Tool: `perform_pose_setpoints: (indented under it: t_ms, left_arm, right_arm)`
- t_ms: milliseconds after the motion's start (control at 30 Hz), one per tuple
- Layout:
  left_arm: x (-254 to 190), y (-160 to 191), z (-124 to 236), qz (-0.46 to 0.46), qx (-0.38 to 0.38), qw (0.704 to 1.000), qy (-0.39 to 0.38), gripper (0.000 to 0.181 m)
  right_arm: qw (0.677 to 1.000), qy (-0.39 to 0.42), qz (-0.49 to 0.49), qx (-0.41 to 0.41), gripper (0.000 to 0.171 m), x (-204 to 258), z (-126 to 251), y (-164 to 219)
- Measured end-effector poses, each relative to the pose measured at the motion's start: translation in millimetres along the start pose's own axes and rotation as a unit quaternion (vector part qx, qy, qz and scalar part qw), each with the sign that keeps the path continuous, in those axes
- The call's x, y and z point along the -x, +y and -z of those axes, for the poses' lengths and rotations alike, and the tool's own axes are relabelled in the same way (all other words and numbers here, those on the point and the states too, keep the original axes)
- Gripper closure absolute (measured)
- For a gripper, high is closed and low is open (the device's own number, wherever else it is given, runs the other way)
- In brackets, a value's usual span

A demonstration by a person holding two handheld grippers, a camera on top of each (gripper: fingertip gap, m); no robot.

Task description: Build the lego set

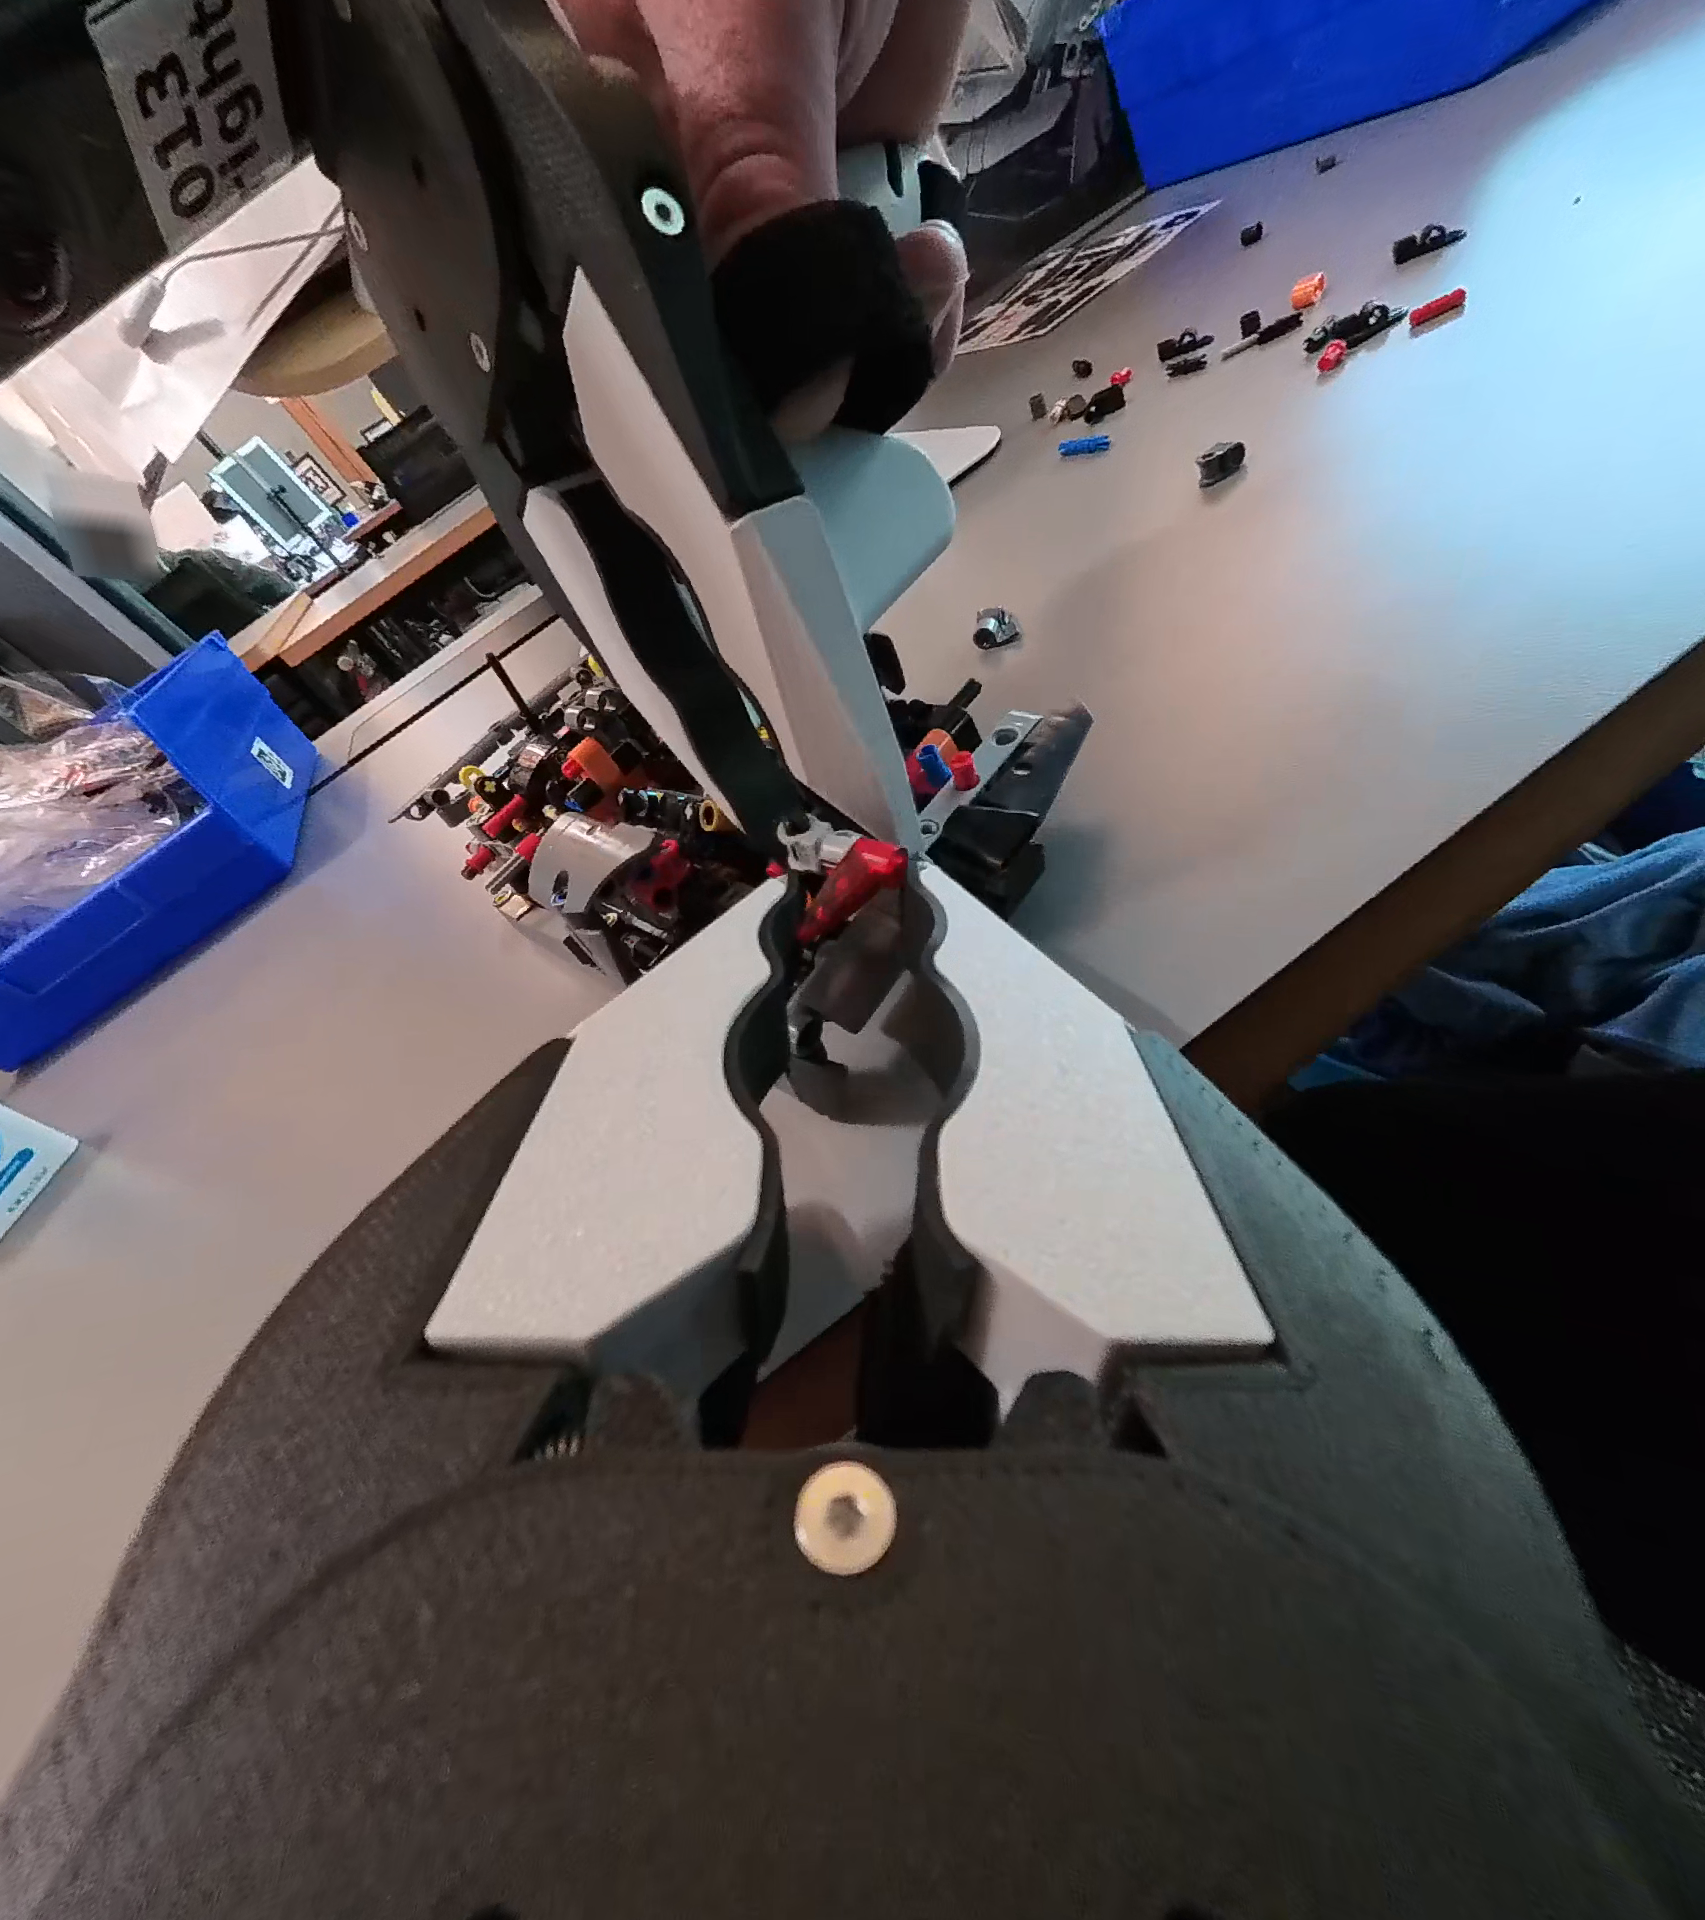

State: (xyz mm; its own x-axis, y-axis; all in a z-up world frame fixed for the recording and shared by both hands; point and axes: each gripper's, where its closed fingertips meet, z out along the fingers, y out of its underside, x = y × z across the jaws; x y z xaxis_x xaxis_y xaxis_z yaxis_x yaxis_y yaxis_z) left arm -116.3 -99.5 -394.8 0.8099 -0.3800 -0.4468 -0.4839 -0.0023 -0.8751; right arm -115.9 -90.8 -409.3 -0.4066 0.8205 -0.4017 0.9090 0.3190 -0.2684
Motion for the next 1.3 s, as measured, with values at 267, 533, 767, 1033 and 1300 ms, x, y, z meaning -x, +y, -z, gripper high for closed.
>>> perform_pose_setpoints:
  t_ms: [267,533,767,1033,1300]
  left_arm:
    - [-3.0,1.9,-0.1,-0.005,0.004,1.000,0.002,0.166]
    - [-3.7,2.6,0.6,-0.010,-0.001,1.000,0.000,0.166]
    - [-4.6,2.7,1.7,-0.019,-0.012,1.000,0.001,0.166]
    - [-5.4,2.7,2.6,-0.022,-0.022,0.999,0.006,0.166]
    - [-3.7,2.6,4.1,-0.023,-0.035,0.999,0.001,0.163]
  right_arm:
    - [1.000,-0.015,-0.007,0.001,0.153,-3.3,1.5,-0.7]
    - [1.000,-0.005,-0.004,0.010,0.153,-3.9,0.2,-1.2]
    - [1.000,-0.012,-0.010,0.013,0.154,-4.1,-0.2,-2.4]
    - [0.999,-0.031,-0.013,0.019,0.155,-4.4,-0.2,-3.0]
    - [0.999,-0.030,-0.013,0.019,0.155,-4.4,-0.5,-3.7]
